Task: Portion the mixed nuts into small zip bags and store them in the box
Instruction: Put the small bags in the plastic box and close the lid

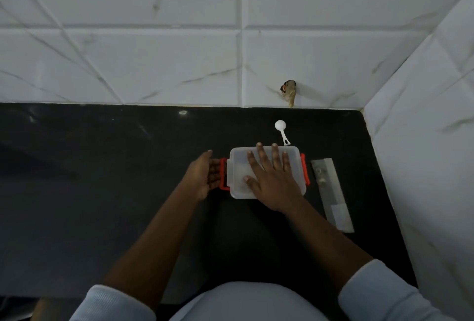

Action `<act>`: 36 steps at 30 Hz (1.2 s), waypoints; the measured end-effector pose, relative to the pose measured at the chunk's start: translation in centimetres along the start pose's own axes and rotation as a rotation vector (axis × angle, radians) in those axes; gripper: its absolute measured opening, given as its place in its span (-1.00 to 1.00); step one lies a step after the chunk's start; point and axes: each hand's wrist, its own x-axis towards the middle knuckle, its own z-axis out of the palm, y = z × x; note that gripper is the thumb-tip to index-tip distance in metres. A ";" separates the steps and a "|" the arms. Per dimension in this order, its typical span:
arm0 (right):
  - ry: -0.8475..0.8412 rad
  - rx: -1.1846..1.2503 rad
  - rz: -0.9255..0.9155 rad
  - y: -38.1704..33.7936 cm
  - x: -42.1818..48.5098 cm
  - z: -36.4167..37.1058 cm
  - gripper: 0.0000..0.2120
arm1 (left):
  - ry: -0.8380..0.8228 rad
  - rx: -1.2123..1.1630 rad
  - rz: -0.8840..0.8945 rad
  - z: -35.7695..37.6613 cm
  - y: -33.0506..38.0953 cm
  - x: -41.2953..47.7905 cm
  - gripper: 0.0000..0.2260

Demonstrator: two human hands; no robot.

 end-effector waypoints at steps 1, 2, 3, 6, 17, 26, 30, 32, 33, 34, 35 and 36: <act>0.004 0.001 -0.001 0.0 0.0 0.0 -0.30 | -0.007 -0.017 0.015 -0.1 0.2 -0.3 -0.51; 0.007 0.002 -0.002 0.0 0.0 0.0 -0.30 | -0.010 -0.014 0.030 0.0 0.5 -0.6 -0.46; 0.006 0.000 -0.003 -0.1 0.0 0.0 -0.30 | -0.005 0.008 0.047 0.0 0.7 -0.9 -0.41; 0.010 -0.008 -0.018 -0.1 0.0 0.3 -0.30 | 0.035 0.079 0.094 0.6 1.1 -1.3 -0.31; 0.021 0.007 -0.028 -0.4 0.0 0.2 -0.30 | 0.059 0.248 0.213 2.0 1.8 -1.7 -0.35; 0.761 0.617 0.284 1.7 -3.2 -1.3 -0.71 | 0.183 0.408 0.330 1.7 -1.5 0.4 -0.62; 0.635 0.733 0.594 3.0 -3.9 -0.9 -0.53 | 0.035 0.302 0.360 2.6 -3.2 0.6 -0.34; 0.477 0.922 0.632 2.9 -4.2 -0.8 -0.43 | -0.038 0.282 0.382 3.1 -4.0 1.0 -0.31; 0.425 0.997 0.613 2.7 -4.3 -0.8 -0.41 | -0.053 0.279 0.400 3.4 -4.5 1.3 -0.29; 0.401 1.049 0.591 2.5 -4.4 -0.8 -0.42 | -0.045 0.273 0.423 3.5 -5.0 1.4 -0.28; 0.401 1.088 0.569 2.2 -4.5 -0.9 -0.44 | -0.020 0.261 0.448 3.5 -5.3 1.5 -0.28; 0.408 1.113 0.555 2.0 -4.4 -1.1 -0.45 | 0.011 0.249 0.475 3.4 -5.4 1.6 -0.30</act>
